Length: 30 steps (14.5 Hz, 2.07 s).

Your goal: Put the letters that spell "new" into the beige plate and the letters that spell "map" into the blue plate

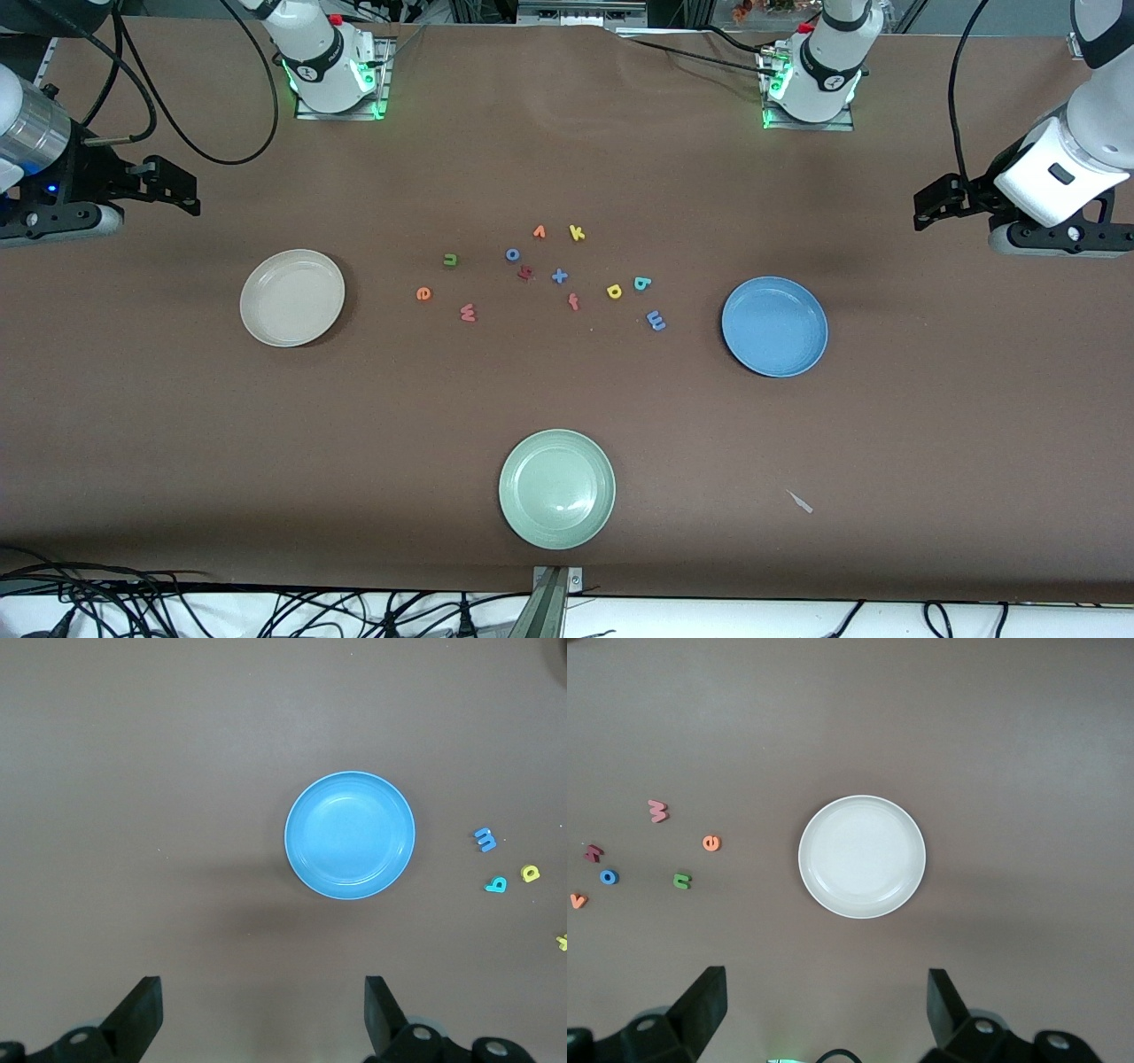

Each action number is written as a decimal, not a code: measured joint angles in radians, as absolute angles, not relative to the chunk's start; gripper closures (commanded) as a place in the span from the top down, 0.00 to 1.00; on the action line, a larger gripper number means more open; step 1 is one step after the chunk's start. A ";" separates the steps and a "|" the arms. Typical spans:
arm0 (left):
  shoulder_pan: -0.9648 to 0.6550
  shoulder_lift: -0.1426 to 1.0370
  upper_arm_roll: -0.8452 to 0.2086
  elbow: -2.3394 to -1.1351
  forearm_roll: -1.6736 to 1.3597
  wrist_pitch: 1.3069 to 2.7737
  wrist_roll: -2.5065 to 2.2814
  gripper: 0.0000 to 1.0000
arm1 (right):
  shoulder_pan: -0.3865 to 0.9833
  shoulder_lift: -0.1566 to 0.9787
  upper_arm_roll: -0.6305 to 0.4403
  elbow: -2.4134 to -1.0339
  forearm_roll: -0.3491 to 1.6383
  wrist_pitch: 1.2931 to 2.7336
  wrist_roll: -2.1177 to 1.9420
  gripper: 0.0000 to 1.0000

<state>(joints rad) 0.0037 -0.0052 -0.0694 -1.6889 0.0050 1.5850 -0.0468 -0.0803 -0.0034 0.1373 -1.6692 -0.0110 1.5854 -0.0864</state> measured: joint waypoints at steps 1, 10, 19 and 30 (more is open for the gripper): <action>0.007 -0.005 -0.069 -1.688 0.005 1.585 -0.046 1.00 | -0.080 -0.003 0.137 -1.669 -0.011 1.585 -0.086 1.00; 0.023 0.023 -0.069 -1.646 0.005 1.585 -0.044 1.00 | -0.080 -0.003 0.137 -1.669 -0.011 1.585 -0.086 1.00; 0.024 0.024 -0.070 -1.640 0.005 1.585 -0.042 1.00 | -0.081 -0.003 0.137 -1.669 -0.011 1.585 -0.086 1.00; 0.025 0.024 -0.070 -1.640 0.005 1.585 -0.040 1.00 | -0.081 -0.003 0.137 -1.669 -0.011 1.585 -0.086 1.00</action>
<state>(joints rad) 0.0253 0.0237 -0.0698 -1.6403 0.0050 1.5850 -0.0402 -0.0813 -0.0035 0.1373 -1.6692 -0.0110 1.5851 -0.0863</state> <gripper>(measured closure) 0.000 0.000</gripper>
